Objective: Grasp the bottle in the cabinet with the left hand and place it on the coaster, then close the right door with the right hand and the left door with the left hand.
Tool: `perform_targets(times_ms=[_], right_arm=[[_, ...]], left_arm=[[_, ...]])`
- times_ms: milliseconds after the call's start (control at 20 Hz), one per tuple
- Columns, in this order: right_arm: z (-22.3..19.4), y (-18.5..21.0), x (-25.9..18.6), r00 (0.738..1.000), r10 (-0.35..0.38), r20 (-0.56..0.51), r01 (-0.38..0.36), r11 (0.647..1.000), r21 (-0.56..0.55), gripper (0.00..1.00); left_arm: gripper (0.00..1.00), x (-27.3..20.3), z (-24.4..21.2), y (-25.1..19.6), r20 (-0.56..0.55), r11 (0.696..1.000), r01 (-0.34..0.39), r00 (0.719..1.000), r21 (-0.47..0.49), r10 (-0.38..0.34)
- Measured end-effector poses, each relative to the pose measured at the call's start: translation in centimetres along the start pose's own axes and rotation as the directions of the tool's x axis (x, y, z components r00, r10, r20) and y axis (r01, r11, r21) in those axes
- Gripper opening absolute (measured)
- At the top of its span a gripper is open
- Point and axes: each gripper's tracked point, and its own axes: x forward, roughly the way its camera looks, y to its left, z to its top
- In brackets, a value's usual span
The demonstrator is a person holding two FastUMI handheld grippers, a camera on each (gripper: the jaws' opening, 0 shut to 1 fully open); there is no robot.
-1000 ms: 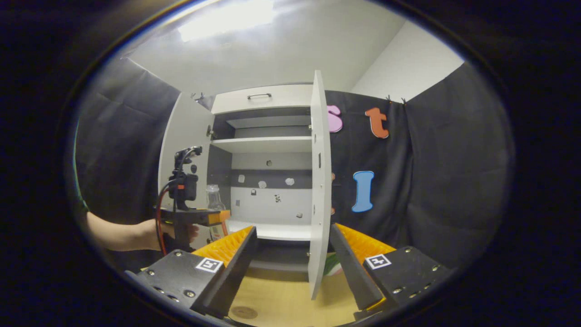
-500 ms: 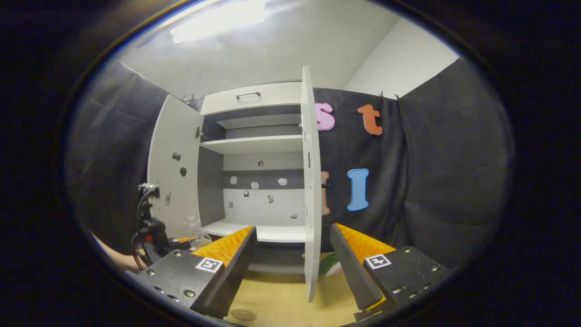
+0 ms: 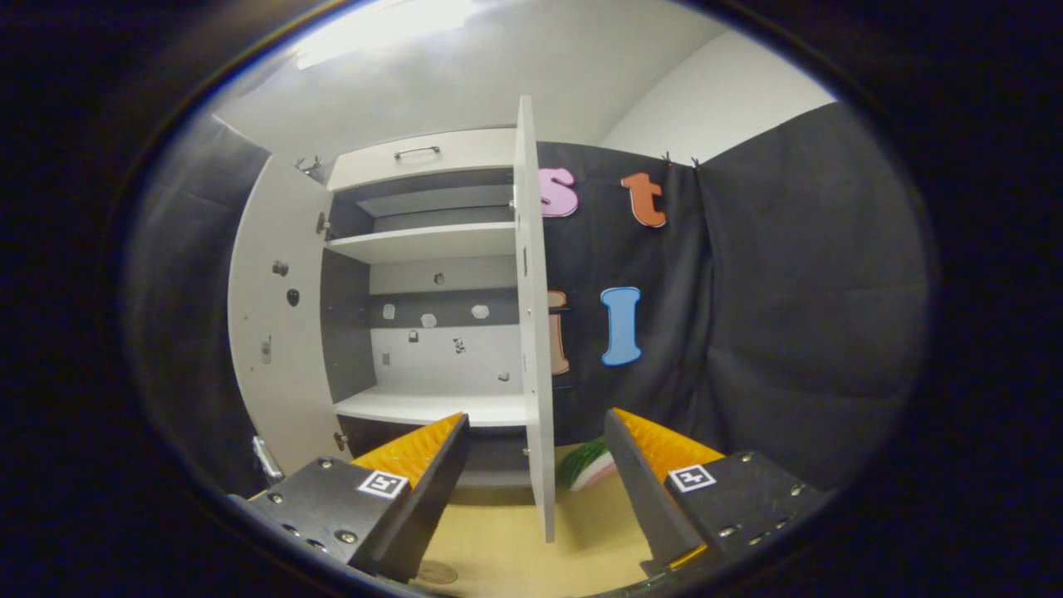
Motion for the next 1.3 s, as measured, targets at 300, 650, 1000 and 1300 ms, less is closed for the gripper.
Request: perform_targets(times_ms=[300, 650, 1000, 1300], right_arm=[[-0.4, -1.9, 1.9, 0.996, -0.089, -0.016, 0.09, 0.996, 0.022, 0.98], [-1.2, -0.5, 3.9, 0.997, -0.076, -0.013, 0.076, 0.997, 0.003, 0.98], [-0.9, 0.4, 4.2, 0.999, -0.048, -0.004, 0.048, 0.999, -0.02, 0.99], [-0.9, -0.8, 3.1, 0.999, -0.047, -0.017, 0.046, 0.998, -0.045, 0.98]], left_arm=[[0.78, 0.5, -7.4, -1.4, -0.084, 0.985, 0.16, 0.984, 0.068, -0.154], [0.8, 0.4, -9.8, -0.8, -0.129, 0.976, 0.215, 0.969, 0.026, -0.21], [0.81, 0.1, -10.5, -1.3, -0.112, 0.978, 0.203, 0.974, 0.038, -0.198], [0.84, -1.0, -11.2, -0.5, -0.152, 0.986, 0.137, 0.981, 0.093, -0.122]])
